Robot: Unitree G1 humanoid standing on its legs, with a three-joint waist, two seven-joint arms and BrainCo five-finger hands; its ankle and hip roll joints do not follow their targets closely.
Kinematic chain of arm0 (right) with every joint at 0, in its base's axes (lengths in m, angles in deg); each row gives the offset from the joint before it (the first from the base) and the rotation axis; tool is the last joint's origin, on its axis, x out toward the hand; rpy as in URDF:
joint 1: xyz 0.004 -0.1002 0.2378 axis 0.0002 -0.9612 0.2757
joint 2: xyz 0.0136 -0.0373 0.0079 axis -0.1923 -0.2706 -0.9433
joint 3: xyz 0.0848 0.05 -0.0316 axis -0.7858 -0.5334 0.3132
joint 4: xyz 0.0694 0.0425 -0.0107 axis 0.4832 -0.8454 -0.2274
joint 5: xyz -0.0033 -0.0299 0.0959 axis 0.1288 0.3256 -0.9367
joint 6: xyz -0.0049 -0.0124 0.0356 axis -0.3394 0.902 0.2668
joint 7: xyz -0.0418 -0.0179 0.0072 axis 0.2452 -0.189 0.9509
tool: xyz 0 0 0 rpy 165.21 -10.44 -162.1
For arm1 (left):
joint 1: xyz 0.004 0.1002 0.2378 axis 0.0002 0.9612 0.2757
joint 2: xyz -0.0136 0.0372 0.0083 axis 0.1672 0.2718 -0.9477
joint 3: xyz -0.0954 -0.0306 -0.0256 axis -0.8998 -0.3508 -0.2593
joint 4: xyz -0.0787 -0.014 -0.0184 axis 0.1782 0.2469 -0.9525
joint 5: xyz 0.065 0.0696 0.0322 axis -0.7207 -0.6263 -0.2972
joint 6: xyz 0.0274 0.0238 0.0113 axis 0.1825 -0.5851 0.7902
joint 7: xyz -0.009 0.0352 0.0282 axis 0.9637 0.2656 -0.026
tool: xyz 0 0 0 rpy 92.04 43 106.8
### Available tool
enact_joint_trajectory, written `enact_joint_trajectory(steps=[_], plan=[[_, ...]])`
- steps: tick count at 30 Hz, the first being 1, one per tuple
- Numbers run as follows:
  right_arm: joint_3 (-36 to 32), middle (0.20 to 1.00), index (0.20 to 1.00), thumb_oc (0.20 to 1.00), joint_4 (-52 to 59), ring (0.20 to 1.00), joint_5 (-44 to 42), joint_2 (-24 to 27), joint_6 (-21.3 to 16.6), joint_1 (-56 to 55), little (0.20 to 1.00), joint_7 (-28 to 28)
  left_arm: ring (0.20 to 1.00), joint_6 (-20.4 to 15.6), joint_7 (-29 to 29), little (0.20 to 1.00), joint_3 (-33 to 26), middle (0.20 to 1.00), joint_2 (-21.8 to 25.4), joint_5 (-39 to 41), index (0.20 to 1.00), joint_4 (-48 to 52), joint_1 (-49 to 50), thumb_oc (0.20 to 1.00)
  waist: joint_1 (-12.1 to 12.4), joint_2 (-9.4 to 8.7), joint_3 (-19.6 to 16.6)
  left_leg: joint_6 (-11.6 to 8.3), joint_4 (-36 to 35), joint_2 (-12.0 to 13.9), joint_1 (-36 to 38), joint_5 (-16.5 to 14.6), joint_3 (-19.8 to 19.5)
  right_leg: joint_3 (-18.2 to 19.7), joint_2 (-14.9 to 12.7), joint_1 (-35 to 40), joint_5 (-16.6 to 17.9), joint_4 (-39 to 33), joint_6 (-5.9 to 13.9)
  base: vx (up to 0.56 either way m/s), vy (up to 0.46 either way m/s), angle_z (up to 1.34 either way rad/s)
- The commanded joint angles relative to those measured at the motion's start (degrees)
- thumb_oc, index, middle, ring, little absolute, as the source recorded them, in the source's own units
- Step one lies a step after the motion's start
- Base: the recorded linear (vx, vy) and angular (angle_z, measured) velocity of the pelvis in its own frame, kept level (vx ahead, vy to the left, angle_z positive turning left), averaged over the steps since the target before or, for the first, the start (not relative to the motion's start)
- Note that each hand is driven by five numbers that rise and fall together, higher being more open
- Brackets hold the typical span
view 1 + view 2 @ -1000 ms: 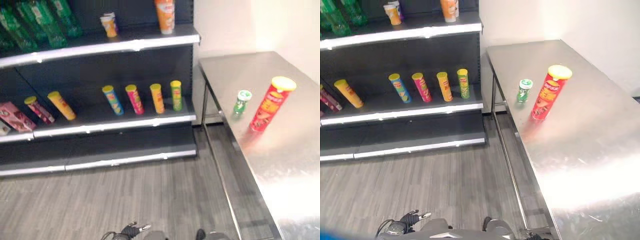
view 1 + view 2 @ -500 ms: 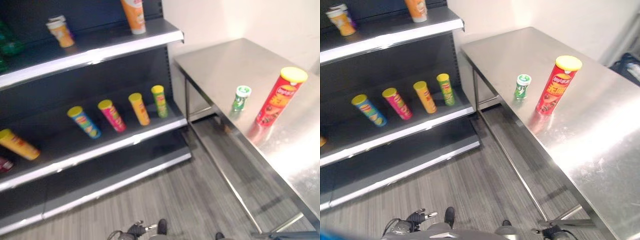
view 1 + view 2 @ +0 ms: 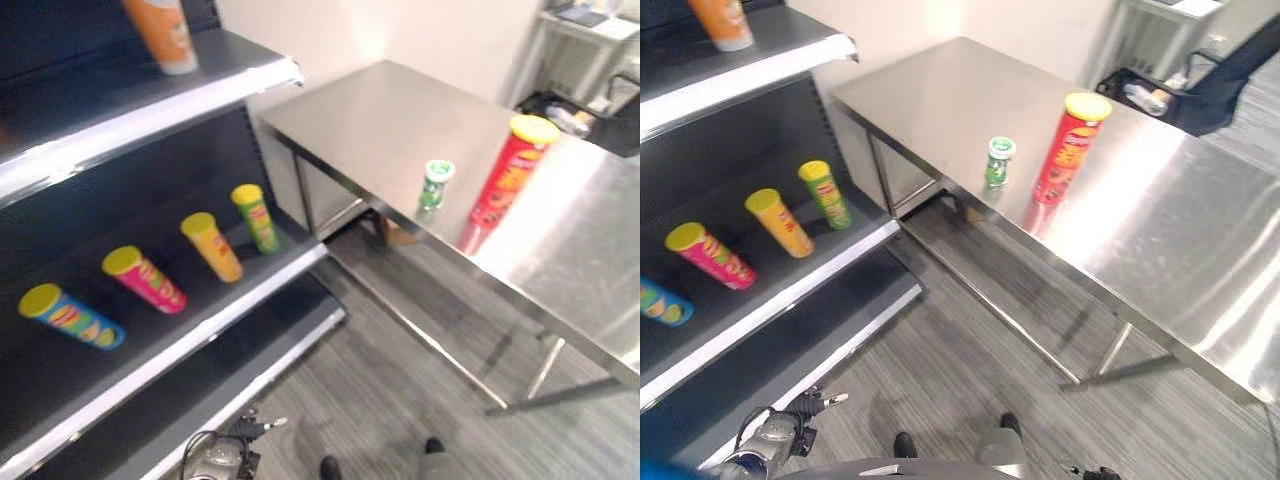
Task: Put the goods on the table back onto the shelves and tidy them up.
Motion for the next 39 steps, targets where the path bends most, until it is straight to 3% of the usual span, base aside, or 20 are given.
enact_joint_trajectory(steps=[1, 2, 3, 8, 11, 12, 13, 15, 16, 17, 18, 25, 30, 35, 39], plan=[[-2.92, 1.000, 1.000, 1.000, -4.45, 1.000, -8.09, 6.71, -0.82, 0.14, 1.000, 2.02, 1.000, -1.73, -0.29, 1.000, -1.58, 1.000, 0.28, 2.16, 1.000, -0.33, -0.89, 1.000, -0.37, 1.67, -0.36, -5.21, 0.74, 3.64, -1.76, -0.51, -3.03, -1.69, 4.02, -1.09, -1.63, 0.13, -1.02, 0.13, 0.022, -0.15], [-10.27, 1.000, 1.000, 1.000, -7.26, 1.000, -13.50, 10.26, -1.25, -3.52, 1.000, 2.80, 1.000, -1.54, -0.51, 1.000, -1.39, 1.000, 0.43, 1.68, 1.000, -1.31, -1.90, 1.000, -2.07, 1.12, -0.04, -5.22, 0.85, 3.26, -1.46, -0.76, -3.78, -0.58, 5.89, -1.33, -2.54, -2.79, -1.26, 0.10, 0.011, -0.03], [-10.37, 1.000, 1.000, 1.000, -7.25, 1.000, -13.51, 10.30, -1.28, -3.64, 1.000, 2.77, 1.000, -1.55, -0.50, 1.000, -1.29, 1.000, 0.36, 1.69, 1.000, -1.33, -1.91, 1.000, -2.04, 1.20, 0.01, -5.22, 0.84, 3.28, -1.36, -0.79, -3.84, -0.66, 5.90, -1.14, -2.51, -2.93, -1.26, 0.13, 0.013, 0.12], [-26.22, 1.000, 1.000, 1.000, -8.71, 1.000, -21.54, 21.84, -2.97, -8.11, 1.000, 5.36, 1.000, -1.74, -0.38, 1.000, -1.80, 1.000, -0.28, 0.78, 1.000, -2.52, -2.43, 1.000, -3.50, 0.52, -1.66, -5.78, 0.88, 3.26, -0.76, -1.21, -3.55, -0.81, 5.86, 2.16, -1.66, -8.55, -1.25, 0.10, -0.008, 0.25], [-33.34, 1.000, 1.000, 1.000, 4.34, 1.000, -23.16, 24.73, -7.16, -10.07, 1.000, 8.82, 1.000, -1.90, 0.62, 1.000, -2.87, 1.000, -1.55, 0.89, 1.000, -2.11, -1.60, 1.000, -4.09, 0.40, -2.37, -6.16, 0.78, 3.57, -0.55, -1.45, -3.65, -0.98, 5.73, 3.01, -1.78, -9.38, -1.12, 0.06, -0.017, -0.05], [-33.62, 1.000, 1.000, 1.000, 4.91, 1.000, -23.00, 24.47, -7.01, -10.39, 1.000, 9.09, 1.000, -1.90, 0.66, 1.000, -2.79, 1.000, -1.65, 0.86, 1.000, -2.08, -1.58, 1.000, -4.05, 0.47, -2.38, -6.16, 0.78, 3.58, -0.53, -1.48, -3.69, -1.04, 5.73, 3.08, -1.78, -9.44, -1.11, 0.04, -0.033, 0.01], [-35.29, 1.000, 1.000, 1.000, 17.66, 1.000, -18.91, 29.61, -9.68, -9.11, 1.000, 11.30, 1.000, -2.02, 0.77, 1.000, -2.91, 1.000, -2.06, 0.28, 1.000, -1.47, -0.93, 1.000, -3.87, 0.24, -2.89, -6.51, 0.74, 3.81, -0.24, -1.77, -3.58, -1.30, 5.60, 3.95, -2.01, -10.14, -1.02, 0.00, 0.000, 0.00], [-35.25, 1.000, 1.000, 1.000, 17.88, 1.000, -18.75, 29.58, -9.53, -9.02, 1.000, 11.49, 1.000, -2.01, 0.78, 1.000, -3.01, 1.000, -2.11, 0.26, 1.000, -1.46, -0.93, 1.000, -3.95, 0.29, -2.88, -6.51, 0.74, 3.81, -0.24, -1.79, -3.57, -1.29, 5.61, 3.95, -2.01, -10.16, -1.01, 0.02, -0.021, -0.10], [-35.05, 1.000, 1.000, 1.000, 29.05, 1.000, -14.41, 33.20, -10.78, -7.73, 1.000, 11.94, 1.000, -1.84, 0.24, 1.000, -2.82, 1.000, -2.19, -0.36, 1.000, -0.71, -0.24, 1.000, -3.55, 0.30, -3.16, -6.67, 0.74, 3.93, 0.15, -1.99, -3.46, -1.40, 5.45, 4.52, -2.29, -10.32, -1.12, 0.00, 0.000, 0.00], [-35.05, 1.000, 1.000, 1.000, 29.59, 1.000, -14.10, 32.93, -10.47, -7.73, 1.000, 12.24, 1.000, -1.81, 0.25, 1.000, -2.92, 1.000, -2.19, -0.39, 1.000, -0.65, -0.18, 1.000, -3.62, 0.30, -3.20, -6.67, 0.74, 3.95, 0.13, -2.01, -3.44, -1.39, 5.46, 4.50, -2.28, -10.34, -1.12, 0.03, -0.046, 0.08], [-33.39, 1.000, 1.000, 1.000, 38.99, 1.000, -9.74, 35.39, -11.04, -5.45, 1.000, 12.43, 1.000, -1.62, -0.13, 1.000, -3.19, 1.000, -2.24, -0.69, 1.000, -0.11, 0.57, 1.000, -2.97, 0.25, -3.56, -6.85, 0.74, 4.04, 0.37, -2.05, -3.54, -1.69, 5.49, 5.16, -2.64, -10.45, -1.30, 0.02, -0.047, 0.09], [-23.98, 1.000, 1.000, 1.000, 56.45, 1.000, -3.23, 41.50, -12.60, 3.86, 1.000, 7.73, 1.000, -1.84, -1.26, 1.000, -3.66, 1.000, -1.83, 0.30, 1.000, 3.05, 4.01, 1.000, 0.58, 0.20, -4.28, -7.55, 0.80, 4.77, 0.84, -1.34, -4.43, -3.90, 5.56, 7.36, -4.26, -10.17, -2.08, 0.02, -0.061, 0.17], [-14.08, 1.000, 1.000, 1.000, 56.90, 1.000, -4.21, 44.67, -13.12, 11.63, 1.000, 2.95, 1.000, -1.76, -1.86, 1.000, -3.63, 1.000, -1.54, 1.03, 1.000, 3.10, 6.60, 1.000, 2.90, 0.01, -4.23, -8.19, 0.94, 5.22, 1.04, -0.65, -5.38, -5.72, 5.65, 8.81, -5.12, -9.83, -2.72, 0.00, -0.062, 0.23], [-4.04, 1.000, 1.000, 1.000, 50.55, 1.000, -10.82, 44.32, -12.95, 20.91, 1.000, -0.26, 1.000, -1.48, -2.22, 1.000, -3.13, 1.000, -1.56, 2.80, 1.000, 2.21, 8.31, 1.000, 5.44, -0.39, -4.05, -8.80, 1.09, 5.66, 0.88, 0.07, -6.59, -7.39, 5.78, 10.03, -5.78, -9.70, -3.21, 0.00, -0.061, 0.24], [2.77, 1.000, 1.000, 1.000, 48.65, 1.000, -10.48, 44.81, -11.94, 26.06, 1.000, -1.84, 1.000, -1.33, -1.84, 1.000, -3.92, 1.000, -1.83, 3.75, 1.000, 1.54, 9.18, 1.000, 6.46, -0.56, -3.80, -9.21, 1.23, 5.98, 0.68, 0.65, -7.46, -8.54, 6.03, 10.71, -6.19, -9.73, -3.66, 0.00, -0.052, 0.16]])
